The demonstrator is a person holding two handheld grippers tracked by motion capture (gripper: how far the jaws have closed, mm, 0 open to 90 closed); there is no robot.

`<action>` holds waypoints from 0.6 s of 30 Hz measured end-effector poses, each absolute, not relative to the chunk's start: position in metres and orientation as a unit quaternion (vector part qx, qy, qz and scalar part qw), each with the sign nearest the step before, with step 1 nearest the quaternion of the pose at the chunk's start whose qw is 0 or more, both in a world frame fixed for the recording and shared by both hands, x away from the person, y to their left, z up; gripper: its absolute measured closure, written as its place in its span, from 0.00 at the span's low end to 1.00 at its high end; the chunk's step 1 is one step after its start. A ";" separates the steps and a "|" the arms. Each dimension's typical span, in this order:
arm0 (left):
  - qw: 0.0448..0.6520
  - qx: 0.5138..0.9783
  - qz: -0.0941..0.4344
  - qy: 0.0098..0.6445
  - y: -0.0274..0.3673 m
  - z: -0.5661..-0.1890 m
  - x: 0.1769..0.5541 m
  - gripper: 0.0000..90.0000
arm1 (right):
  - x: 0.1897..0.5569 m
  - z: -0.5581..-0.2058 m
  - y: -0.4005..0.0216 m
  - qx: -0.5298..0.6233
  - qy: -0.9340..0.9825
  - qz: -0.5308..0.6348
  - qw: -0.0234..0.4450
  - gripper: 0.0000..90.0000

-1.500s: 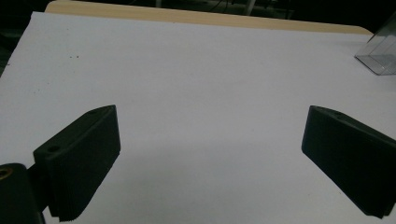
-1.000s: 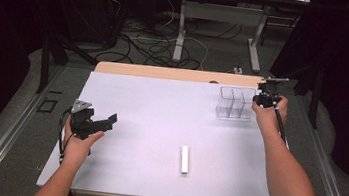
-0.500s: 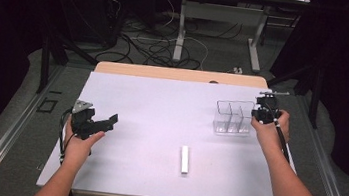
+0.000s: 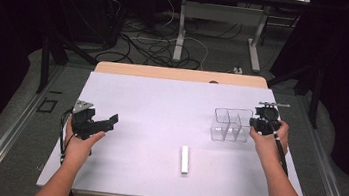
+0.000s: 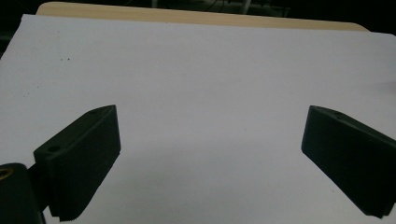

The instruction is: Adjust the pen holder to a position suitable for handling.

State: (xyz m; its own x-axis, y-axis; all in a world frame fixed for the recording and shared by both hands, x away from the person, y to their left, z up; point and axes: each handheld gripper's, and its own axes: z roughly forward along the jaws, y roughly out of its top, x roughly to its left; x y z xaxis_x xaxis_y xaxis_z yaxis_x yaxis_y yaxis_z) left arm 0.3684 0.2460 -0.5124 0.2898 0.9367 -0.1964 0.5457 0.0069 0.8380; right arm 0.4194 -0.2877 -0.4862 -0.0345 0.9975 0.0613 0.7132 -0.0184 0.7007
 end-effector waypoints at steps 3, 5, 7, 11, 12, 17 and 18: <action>0.443 0.671 0.220 0.553 0.246 -0.512 0.369 0.05 | 0.417 -0.487 -0.293 0.659 0.645 0.316 0.223 0.95; 0.442 0.671 0.220 0.553 0.246 -0.513 0.369 0.05 | 0.416 -0.488 -0.298 0.654 0.639 0.344 0.216 0.88; 0.443 0.669 0.220 0.555 0.246 -0.513 0.369 0.05 | 0.415 -0.488 -0.299 0.647 0.643 0.353 0.210 0.84; 0.444 0.669 0.222 0.553 0.247 -0.513 0.369 0.05 | 0.411 -0.488 -0.299 0.624 0.649 0.371 0.227 0.79; 0.444 0.670 0.222 0.552 0.247 -0.513 0.369 0.05 | 0.410 -0.488 -0.300 0.617 0.652 0.376 0.232 0.78; 0.443 0.670 0.222 0.553 0.247 -0.512 0.369 0.05 | 0.405 -0.486 -0.303 0.587 0.655 0.405 0.251 0.75; 0.443 0.670 0.222 0.552 0.247 -0.512 0.369 0.05 | 0.404 -0.485 -0.303 0.589 0.651 0.407 0.251 0.76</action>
